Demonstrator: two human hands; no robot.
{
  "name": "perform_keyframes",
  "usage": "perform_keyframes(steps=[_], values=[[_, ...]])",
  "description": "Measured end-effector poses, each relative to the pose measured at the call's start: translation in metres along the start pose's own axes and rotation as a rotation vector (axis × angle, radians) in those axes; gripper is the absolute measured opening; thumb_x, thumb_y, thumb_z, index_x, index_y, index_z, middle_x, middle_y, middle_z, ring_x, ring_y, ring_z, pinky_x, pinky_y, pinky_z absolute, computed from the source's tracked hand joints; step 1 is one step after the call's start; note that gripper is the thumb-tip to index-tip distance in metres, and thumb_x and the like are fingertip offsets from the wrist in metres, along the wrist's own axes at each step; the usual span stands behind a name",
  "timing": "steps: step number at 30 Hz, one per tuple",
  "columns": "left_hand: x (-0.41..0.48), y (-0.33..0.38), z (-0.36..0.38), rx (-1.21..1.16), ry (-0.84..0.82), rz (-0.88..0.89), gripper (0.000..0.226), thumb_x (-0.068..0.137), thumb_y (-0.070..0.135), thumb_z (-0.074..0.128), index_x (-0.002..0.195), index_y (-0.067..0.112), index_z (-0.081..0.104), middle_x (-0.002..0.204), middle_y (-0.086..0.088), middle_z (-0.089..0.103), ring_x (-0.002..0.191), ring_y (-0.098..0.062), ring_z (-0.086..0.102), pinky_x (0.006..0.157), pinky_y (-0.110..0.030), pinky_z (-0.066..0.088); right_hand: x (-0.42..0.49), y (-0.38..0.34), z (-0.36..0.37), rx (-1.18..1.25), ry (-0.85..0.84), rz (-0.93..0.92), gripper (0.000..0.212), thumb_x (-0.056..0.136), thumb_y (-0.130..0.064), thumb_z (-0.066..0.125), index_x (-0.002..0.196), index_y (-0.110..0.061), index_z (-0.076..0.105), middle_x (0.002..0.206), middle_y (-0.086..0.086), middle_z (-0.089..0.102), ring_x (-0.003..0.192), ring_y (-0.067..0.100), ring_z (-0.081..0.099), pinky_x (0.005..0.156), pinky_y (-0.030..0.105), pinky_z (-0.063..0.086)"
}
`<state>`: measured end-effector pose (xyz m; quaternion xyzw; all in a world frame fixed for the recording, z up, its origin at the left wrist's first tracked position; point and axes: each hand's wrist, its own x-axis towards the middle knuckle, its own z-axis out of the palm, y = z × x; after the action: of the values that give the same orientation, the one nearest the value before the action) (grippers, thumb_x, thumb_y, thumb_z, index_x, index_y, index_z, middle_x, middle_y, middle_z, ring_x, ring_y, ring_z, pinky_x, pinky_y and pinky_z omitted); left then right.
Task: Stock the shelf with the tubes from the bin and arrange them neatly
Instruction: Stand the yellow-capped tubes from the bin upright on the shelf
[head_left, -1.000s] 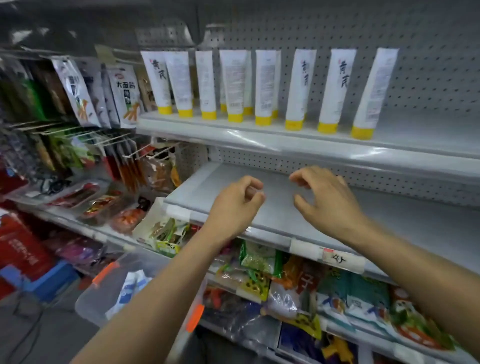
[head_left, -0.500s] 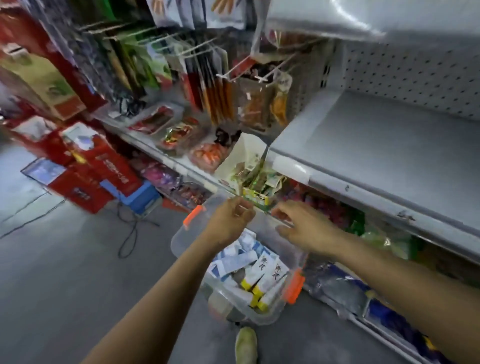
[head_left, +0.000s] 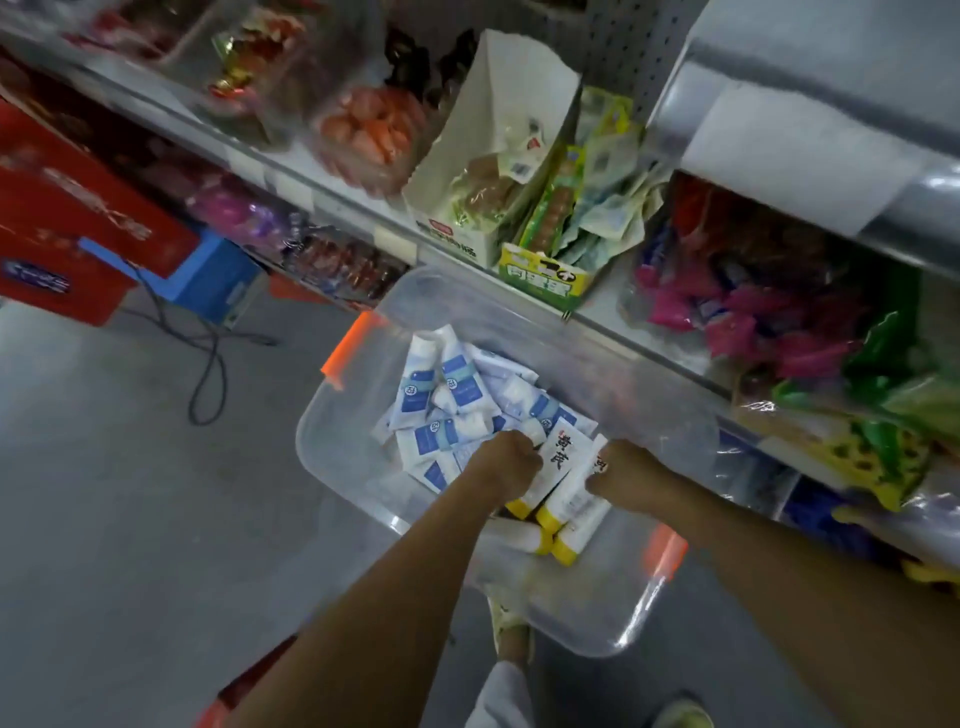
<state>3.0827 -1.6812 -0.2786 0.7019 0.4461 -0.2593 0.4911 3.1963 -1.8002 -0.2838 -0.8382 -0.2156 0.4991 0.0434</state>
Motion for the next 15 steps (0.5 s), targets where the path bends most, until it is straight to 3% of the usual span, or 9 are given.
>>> perform_keyframes(steps=[4, 7, 9, 11, 13, 15], values=[[0.031, -0.01, 0.034, 0.146, -0.078, -0.032, 0.044, 0.098, 0.018, 0.047, 0.137, 0.0, 0.042, 0.14, -0.019, 0.049, 0.129, -0.033, 0.047, 0.103, -0.035, 0.037, 0.028, 0.002, 0.022, 0.409, -0.01, 0.27, 0.018, 0.085, -0.003, 0.059, 0.102, 0.002, 0.058, 0.089, 0.021, 0.056, 0.076, 0.032, 0.058, 0.056, 0.033, 0.05], [0.043, -0.011, 0.054, 0.235, -0.099, -0.057, 0.06, 0.099, 0.018, 0.046, 0.148, -0.005, 0.019, 0.15, -0.023, 0.033, 0.139, -0.033, 0.034, 0.111, -0.035, 0.029, 0.045, 0.003, 0.039, 0.58, 0.097, 0.376, 0.028, 0.084, -0.001, 0.058, 0.111, 0.006, 0.059, 0.105, 0.026, 0.064, 0.085, 0.036, 0.066, 0.059, 0.034, 0.054], [0.049, -0.011, 0.064, 0.286, -0.097, -0.069, 0.067, 0.099, 0.021, 0.047, 0.15, -0.004, 0.012, 0.155, -0.022, 0.022, 0.144, -0.033, 0.023, 0.115, -0.037, 0.021, 0.052, 0.003, 0.048, 0.658, 0.157, 0.419, 0.031, 0.081, -0.001, 0.06, 0.11, 0.007, 0.06, 0.106, 0.024, 0.067, 0.089, 0.036, 0.069, 0.068, 0.038, 0.058], [0.054, -0.012, 0.07, 0.266, -0.089, -0.102, 0.077, 0.097, 0.03, 0.053, 0.15, -0.004, 0.008, 0.155, -0.022, 0.018, 0.144, -0.034, 0.02, 0.115, -0.037, 0.019, 0.058, 0.002, 0.053, 0.761, 0.166, 0.45, 0.026, 0.078, 0.002, 0.06, 0.105, 0.005, 0.06, 0.098, 0.024, 0.068, 0.082, 0.038, 0.07, 0.067, 0.045, 0.059], [0.059, -0.016, 0.073, 0.22, -0.07, -0.137, 0.094, 0.089, 0.039, 0.064, 0.149, -0.004, 0.006, 0.153, -0.024, 0.019, 0.143, -0.036, 0.022, 0.115, -0.039, 0.02, 0.063, 0.0, 0.056, 0.816, 0.151, 0.466, 0.021, 0.082, 0.0, 0.061, 0.102, 0.003, 0.06, 0.096, 0.023, 0.067, 0.077, 0.038, 0.069, 0.058, 0.042, 0.058], [0.065, -0.02, 0.074, 0.136, -0.098, -0.149, 0.097, 0.081, 0.032, 0.074, 0.149, -0.002, 0.014, 0.151, -0.021, 0.027, 0.141, -0.034, 0.028, 0.113, -0.039, 0.024, 0.067, -0.001, 0.057, 0.846, 0.121, 0.479, 0.02, 0.083, -0.003, 0.061, 0.102, 0.003, 0.062, 0.09, 0.024, 0.067, 0.063, 0.033, 0.065, 0.052, 0.038, 0.056]])
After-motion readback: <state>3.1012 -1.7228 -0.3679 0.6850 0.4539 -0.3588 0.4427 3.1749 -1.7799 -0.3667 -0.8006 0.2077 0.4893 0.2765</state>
